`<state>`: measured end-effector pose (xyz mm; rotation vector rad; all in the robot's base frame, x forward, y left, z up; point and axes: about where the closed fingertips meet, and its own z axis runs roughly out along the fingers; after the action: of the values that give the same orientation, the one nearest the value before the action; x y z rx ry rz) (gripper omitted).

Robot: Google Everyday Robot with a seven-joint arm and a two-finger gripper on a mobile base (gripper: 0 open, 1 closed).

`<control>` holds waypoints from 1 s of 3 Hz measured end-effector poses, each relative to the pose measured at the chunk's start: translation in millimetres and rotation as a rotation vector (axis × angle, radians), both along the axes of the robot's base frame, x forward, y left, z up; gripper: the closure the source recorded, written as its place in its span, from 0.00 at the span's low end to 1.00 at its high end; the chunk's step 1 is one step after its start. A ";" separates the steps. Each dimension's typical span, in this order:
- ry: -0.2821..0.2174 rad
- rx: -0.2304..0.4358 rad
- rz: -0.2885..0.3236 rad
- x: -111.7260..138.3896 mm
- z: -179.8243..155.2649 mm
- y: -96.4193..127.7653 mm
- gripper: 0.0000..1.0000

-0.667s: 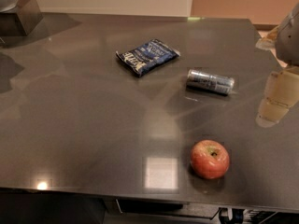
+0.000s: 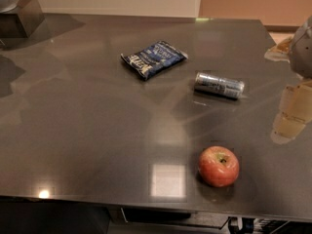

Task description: Pick apple

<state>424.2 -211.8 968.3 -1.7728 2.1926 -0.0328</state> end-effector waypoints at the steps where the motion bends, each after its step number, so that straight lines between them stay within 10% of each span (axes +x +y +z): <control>1: 0.043 0.038 0.087 -20.6 -25.8 11.2 0.00; 3: 0.115 0.121 0.243 -54.9 -81.9 42.6 0.00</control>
Offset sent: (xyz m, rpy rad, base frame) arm -0.0697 0.0451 -0.0998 0.1587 0.1556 0.2890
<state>369.3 -169.1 886.3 -2.0013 1.9897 0.2569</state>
